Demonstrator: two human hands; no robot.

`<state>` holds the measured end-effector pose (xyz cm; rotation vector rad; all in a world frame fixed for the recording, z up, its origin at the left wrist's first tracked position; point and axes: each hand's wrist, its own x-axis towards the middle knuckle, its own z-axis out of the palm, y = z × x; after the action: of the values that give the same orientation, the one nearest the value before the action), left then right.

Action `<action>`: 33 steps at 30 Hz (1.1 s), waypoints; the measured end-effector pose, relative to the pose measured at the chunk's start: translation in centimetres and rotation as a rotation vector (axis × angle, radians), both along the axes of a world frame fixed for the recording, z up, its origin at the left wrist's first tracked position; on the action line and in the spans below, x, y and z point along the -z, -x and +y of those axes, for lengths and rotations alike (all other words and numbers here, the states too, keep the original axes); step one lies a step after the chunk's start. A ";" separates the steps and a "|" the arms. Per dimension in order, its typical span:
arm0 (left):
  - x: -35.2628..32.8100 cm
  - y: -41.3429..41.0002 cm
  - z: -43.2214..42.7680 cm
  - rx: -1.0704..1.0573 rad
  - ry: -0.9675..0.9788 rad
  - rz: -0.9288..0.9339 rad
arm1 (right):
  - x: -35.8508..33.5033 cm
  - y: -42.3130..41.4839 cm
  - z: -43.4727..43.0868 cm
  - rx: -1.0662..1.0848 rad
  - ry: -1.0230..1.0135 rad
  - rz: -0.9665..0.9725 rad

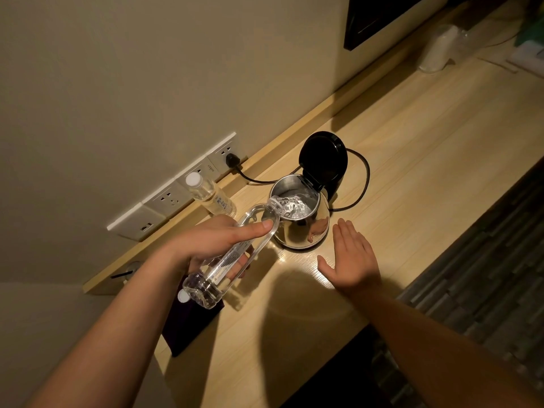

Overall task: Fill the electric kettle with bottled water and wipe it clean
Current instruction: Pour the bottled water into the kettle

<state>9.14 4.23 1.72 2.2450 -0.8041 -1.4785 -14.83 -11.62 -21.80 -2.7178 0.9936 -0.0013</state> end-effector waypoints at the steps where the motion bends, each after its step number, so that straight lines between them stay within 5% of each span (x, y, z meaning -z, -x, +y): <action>1: 0.0 0.0 0.0 -0.009 0.005 0.011 | -0.1 0.0 0.0 0.000 0.000 0.001; 33: 0.1 -1.3 -0.9 0.019 -0.038 0.093 | -0.4 -0.2 0.0 -0.004 -0.021 0.059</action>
<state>10.40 3.37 1.61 2.1825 -0.7769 -1.6068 -14.67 -11.63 -21.38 -2.7146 0.9992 0.0908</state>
